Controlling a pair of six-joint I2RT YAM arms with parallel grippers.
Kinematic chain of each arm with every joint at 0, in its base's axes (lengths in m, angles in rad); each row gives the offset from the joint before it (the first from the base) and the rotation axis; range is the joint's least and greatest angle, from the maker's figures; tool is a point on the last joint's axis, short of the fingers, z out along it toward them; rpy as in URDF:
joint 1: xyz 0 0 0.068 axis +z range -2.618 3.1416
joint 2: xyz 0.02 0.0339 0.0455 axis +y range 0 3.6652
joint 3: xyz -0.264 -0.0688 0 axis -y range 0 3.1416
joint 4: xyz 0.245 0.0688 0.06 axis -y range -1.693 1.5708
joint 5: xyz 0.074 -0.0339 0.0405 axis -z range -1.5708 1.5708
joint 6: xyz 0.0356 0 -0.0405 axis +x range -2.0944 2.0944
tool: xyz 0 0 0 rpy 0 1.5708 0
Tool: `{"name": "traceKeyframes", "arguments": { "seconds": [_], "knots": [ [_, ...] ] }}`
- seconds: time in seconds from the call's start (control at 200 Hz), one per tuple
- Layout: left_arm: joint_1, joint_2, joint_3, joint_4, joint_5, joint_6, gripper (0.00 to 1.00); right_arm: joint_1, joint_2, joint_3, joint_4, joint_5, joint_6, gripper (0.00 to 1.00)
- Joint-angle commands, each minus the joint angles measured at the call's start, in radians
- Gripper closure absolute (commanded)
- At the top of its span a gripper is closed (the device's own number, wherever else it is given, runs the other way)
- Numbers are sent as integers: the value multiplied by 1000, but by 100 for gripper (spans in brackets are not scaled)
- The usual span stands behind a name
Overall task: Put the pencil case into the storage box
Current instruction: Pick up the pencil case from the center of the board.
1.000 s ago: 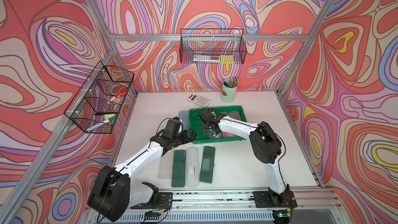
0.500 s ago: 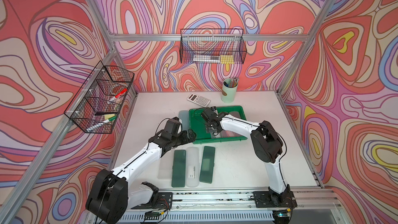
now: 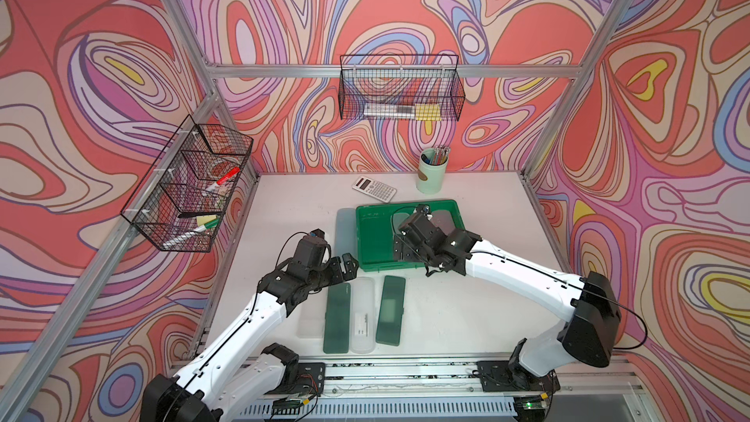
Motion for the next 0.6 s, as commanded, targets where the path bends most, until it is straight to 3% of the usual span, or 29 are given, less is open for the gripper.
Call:
{"name": "traceKeyframes", "arguments": {
  "seconds": [0.0, 0.26, 0.596],
  "knots": [
    [6, -35, -37, -90, -3, -21, 1, 109, -13, -129, 44, -34, 179, 2],
    [8, -62, -14, -219, -87, -41, 1, 309, 63, -222, 196, -62, 301, 2],
    [106, -141, -4, -260, -106, -48, 1, 331, 121, -233, 124, -53, 307, 2]
  ]
}}
